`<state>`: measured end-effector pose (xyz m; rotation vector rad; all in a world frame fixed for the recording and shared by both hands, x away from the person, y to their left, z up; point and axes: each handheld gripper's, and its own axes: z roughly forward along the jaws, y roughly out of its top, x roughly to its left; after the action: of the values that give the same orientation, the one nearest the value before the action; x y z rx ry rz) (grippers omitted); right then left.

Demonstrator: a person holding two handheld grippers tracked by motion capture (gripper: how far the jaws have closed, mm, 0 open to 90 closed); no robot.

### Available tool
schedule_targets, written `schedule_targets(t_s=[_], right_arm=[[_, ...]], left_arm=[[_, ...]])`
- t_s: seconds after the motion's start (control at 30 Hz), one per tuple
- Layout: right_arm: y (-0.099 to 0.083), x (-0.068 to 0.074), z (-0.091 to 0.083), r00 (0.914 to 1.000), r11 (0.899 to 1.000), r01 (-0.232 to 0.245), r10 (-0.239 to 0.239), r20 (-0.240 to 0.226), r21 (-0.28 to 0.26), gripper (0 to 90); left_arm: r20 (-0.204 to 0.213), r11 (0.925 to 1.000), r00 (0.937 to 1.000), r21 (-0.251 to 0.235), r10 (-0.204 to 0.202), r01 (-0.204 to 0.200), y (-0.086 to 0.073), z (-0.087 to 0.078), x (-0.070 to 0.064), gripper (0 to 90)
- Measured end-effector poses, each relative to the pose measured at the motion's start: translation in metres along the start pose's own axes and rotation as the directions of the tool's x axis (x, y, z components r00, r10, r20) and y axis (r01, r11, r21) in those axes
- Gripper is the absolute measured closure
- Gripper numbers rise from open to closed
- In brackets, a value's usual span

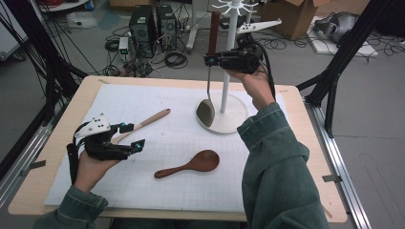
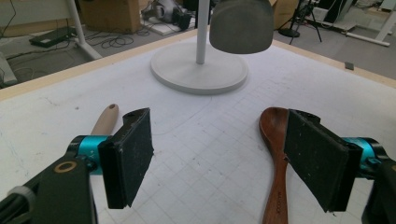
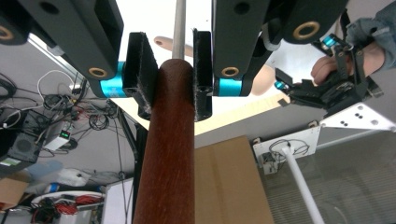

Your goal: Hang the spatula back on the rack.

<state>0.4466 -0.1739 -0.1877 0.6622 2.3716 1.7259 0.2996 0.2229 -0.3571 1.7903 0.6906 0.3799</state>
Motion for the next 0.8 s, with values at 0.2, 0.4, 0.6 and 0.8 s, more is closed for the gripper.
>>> schedule_targets(t_s=[0.2,0.4,0.6,0.8], right_arm=[[0.004,-0.007,0.001,0.9998,1.000,-0.007,0.007,0.018,0.010,73.7],[0.008,-0.015,-0.003,0.9987,1.000,-0.029,0.029,0.042,-0.002,73.7],[0.008,-0.018,-0.004,0.9983,0.999,-0.034,0.034,0.048,0.005,73.7],[0.009,-0.019,-0.001,0.9979,0.999,-0.037,0.036,0.054,0.009,73.7]], left_arm=[[0.008,0.9999,1.0000,0.010,0.002,-0.002,0.000,0.002,-0.002,24.7],[0.006,1.0000,1.0000,0.007,0.002,-0.002,0.000,0.002,-0.001,24.7],[0.009,1.0000,1.0000,0.007,-0.002,0.002,-0.001,0.002,0.000,24.9],[0.010,1.0000,0.9999,0.001,0.002,-0.002,0.001,0.001,-0.001,24.8]])
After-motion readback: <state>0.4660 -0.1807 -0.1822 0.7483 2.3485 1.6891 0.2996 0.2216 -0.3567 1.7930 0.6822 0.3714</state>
